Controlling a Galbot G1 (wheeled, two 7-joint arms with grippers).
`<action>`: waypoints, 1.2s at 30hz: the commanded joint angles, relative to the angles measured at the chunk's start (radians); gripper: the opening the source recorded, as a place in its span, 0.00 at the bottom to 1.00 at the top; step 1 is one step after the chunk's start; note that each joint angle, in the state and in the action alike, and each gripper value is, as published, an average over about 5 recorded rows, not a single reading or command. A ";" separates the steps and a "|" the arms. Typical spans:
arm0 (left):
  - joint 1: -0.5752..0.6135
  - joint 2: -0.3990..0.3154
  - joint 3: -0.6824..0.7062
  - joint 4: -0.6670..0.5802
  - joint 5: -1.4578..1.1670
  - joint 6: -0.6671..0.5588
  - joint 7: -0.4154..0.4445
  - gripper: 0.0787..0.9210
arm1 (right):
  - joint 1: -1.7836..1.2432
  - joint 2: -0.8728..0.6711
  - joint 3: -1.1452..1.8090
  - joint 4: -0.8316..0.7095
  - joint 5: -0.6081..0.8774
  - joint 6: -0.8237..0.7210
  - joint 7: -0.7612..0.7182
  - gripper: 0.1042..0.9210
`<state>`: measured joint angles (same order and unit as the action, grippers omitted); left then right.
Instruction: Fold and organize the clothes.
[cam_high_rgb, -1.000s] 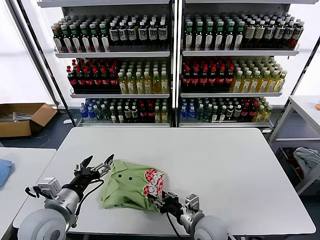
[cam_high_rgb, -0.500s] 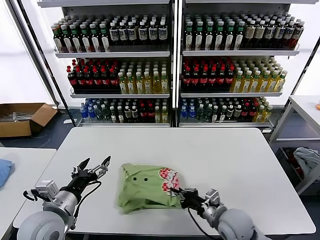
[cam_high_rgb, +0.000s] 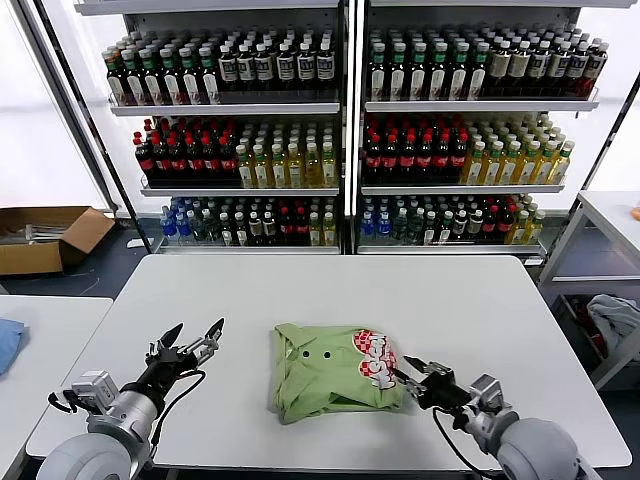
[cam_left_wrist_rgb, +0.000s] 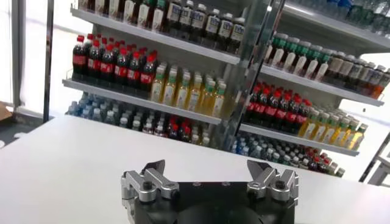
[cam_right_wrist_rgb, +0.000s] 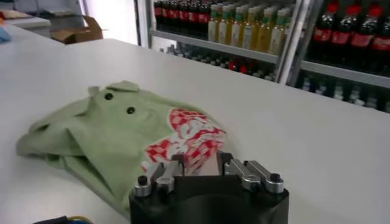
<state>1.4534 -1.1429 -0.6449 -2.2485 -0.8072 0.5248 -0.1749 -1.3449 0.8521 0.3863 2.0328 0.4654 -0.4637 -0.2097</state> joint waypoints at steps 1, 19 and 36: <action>0.029 -0.009 0.003 -0.006 0.002 -0.005 0.004 0.88 | -0.098 -0.012 0.157 0.078 0.025 0.023 0.008 0.47; 0.077 -0.066 0.011 -0.056 0.041 -0.006 0.003 0.88 | 0.253 0.345 -0.384 -0.154 -0.085 0.074 0.234 0.88; 0.088 -0.097 0.030 -0.063 0.064 -0.006 0.005 0.88 | 0.102 0.223 -0.369 -0.095 -0.339 0.103 0.071 0.88</action>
<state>1.5390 -1.2303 -0.6307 -2.3099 -0.7513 0.5170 -0.1696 -1.1918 1.0993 0.0466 1.9239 0.2813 -0.4159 -0.0822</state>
